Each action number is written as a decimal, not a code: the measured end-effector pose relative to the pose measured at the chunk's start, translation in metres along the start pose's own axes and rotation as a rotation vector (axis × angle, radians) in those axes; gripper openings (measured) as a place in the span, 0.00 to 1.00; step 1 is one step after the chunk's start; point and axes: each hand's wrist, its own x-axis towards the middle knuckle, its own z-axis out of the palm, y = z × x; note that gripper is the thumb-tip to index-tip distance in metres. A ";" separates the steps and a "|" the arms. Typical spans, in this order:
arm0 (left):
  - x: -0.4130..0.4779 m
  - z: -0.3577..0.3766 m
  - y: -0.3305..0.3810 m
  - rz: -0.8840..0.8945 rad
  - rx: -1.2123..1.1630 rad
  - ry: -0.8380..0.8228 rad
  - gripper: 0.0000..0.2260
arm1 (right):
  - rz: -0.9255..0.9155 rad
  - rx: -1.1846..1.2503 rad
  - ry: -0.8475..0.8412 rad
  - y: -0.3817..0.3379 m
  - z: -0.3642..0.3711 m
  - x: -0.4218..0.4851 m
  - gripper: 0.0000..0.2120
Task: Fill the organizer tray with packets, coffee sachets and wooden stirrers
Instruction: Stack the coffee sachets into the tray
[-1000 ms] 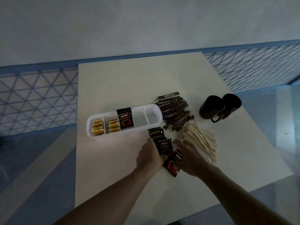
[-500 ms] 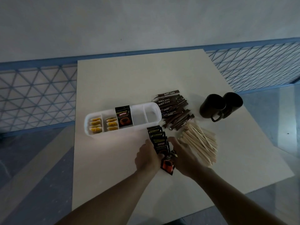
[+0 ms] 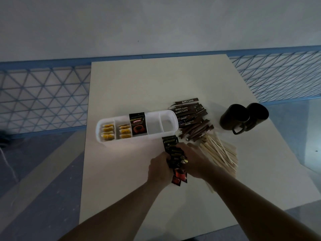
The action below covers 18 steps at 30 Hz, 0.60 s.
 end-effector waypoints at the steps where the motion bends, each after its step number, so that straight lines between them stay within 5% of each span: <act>1: 0.000 -0.001 -0.001 0.020 0.001 -0.014 0.06 | 0.003 -0.002 0.004 0.001 0.000 0.000 0.31; 18: -0.002 -0.007 -0.002 -0.042 -0.229 0.003 0.08 | -0.042 -0.017 0.027 -0.010 0.006 -0.003 0.13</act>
